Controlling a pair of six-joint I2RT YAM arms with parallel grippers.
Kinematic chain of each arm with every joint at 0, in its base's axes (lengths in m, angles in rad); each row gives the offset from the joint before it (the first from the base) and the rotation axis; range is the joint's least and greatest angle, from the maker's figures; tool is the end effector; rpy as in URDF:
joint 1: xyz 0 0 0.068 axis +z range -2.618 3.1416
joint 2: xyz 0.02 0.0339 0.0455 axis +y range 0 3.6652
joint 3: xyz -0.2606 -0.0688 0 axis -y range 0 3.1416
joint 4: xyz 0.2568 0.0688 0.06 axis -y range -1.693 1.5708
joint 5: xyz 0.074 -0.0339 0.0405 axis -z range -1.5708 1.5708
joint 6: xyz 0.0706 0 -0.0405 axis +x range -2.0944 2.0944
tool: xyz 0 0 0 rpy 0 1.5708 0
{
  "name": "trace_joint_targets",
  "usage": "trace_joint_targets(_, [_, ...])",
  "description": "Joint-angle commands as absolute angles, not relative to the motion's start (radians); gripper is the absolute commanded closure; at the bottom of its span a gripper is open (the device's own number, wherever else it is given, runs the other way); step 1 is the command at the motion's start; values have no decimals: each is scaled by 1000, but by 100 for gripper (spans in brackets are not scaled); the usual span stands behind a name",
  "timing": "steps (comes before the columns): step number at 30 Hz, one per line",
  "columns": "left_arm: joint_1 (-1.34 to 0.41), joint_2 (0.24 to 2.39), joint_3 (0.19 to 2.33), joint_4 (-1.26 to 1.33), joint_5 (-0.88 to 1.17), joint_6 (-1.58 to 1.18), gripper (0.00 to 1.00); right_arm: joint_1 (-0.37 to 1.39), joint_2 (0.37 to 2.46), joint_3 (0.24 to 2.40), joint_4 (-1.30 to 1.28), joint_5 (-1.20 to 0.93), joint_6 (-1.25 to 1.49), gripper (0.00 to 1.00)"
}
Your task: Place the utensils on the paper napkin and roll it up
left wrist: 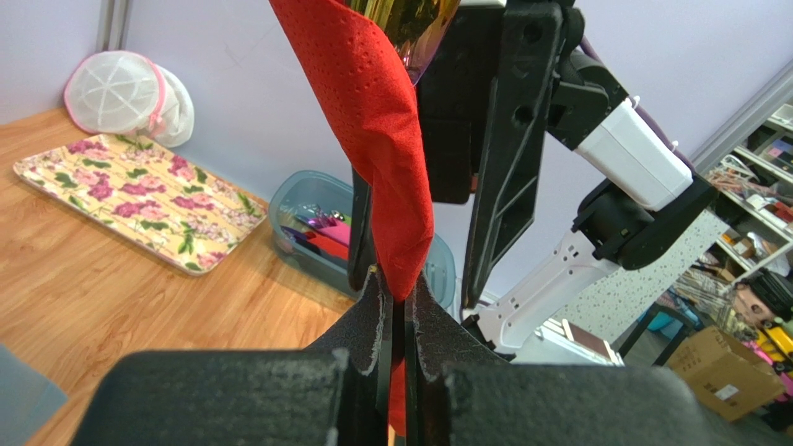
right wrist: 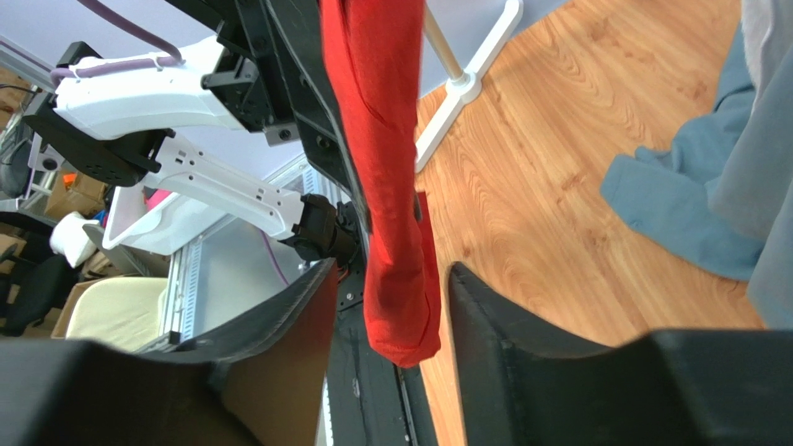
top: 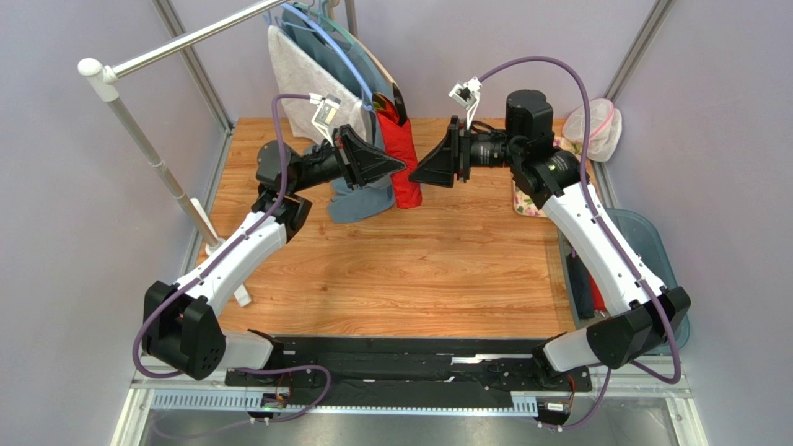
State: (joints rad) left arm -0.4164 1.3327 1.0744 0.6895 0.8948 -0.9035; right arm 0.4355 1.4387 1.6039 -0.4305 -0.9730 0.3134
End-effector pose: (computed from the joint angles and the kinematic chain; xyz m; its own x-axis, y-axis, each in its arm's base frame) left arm 0.2791 -0.1836 0.4086 -0.4713 -0.3289 -0.8183 0.8580 0.0439 -0.5118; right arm 0.2826 0.1959 0.4434 -0.5223 -0.0517 -0.8512 -0.8406 0.1994 0.5037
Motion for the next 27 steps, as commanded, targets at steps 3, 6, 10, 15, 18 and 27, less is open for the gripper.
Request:
trace_joint_targets(3, [-413, 1331, 1154, 755, 874, -917, 100, 448, 1397, 1549, -437, -989, 279, 64])
trace_joint_targets(6, [-411, 1339, 1160, 752, 873, -917, 100, 449, 1404, 1555, -437, -1003, 269, 87])
trace_joint_targets(10, [-413, 1348, 1167, 752, 871, -919, 100, 449, 1407, 1560, -462, -991, 256, 87])
trace_joint_targets(15, [-411, 1370, 1187, 756, 870, -920, 100, 451, 1404, 1536, -503, -980, 250, 43])
trace_joint_targets(18, [-411, 1385, 1200, 765, 870, -927, 100, 451, 1399, 1510, -486, -988, 244, 58])
trace_joint_targets(27, [-411, 1404, 1218, 782, 879, -931, 100, 448, 1419, 1537, -532, -993, 204, 68])
